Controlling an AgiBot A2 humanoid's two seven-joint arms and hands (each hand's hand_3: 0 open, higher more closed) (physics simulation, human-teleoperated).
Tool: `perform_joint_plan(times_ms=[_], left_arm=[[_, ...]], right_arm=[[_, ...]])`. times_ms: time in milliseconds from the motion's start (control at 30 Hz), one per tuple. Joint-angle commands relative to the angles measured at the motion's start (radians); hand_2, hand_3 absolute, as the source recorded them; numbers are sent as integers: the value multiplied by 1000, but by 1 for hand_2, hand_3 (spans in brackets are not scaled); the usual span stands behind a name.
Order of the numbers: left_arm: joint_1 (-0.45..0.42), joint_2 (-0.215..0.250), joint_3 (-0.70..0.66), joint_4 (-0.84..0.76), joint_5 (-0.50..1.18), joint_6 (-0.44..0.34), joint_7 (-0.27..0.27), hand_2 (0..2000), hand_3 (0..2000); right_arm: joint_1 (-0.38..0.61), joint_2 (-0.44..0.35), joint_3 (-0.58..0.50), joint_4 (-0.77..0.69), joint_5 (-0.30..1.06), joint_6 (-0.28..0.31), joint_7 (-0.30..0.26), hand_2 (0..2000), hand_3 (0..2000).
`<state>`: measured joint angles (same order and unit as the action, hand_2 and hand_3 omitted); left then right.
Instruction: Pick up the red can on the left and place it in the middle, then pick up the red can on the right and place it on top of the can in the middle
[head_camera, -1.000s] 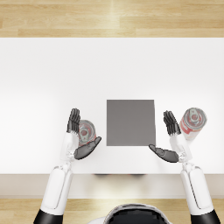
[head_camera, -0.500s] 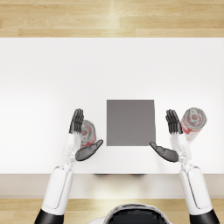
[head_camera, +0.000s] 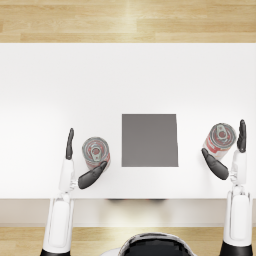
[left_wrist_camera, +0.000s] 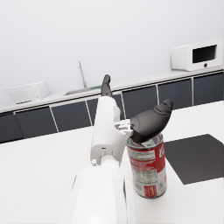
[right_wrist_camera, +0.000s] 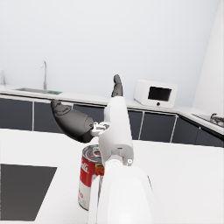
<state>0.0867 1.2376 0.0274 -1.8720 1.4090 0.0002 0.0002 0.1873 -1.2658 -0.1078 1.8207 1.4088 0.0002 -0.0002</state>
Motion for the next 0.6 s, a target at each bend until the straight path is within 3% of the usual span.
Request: perform_joint_plan(times_ms=[33,233,600], left_arm=[[-43,-8,6,32,4,0,0,0,0],[-59,0,32,138,14,0,0,0,0],[-14,37,83,334,15,0,0,0,0]], right_arm=[[-21,-4,-49,-50,4,0,0,0,0],[-39,-14,-35,-165,14,0,0,0,0],[3,-32,1,-412,15,0,0,0,0]])
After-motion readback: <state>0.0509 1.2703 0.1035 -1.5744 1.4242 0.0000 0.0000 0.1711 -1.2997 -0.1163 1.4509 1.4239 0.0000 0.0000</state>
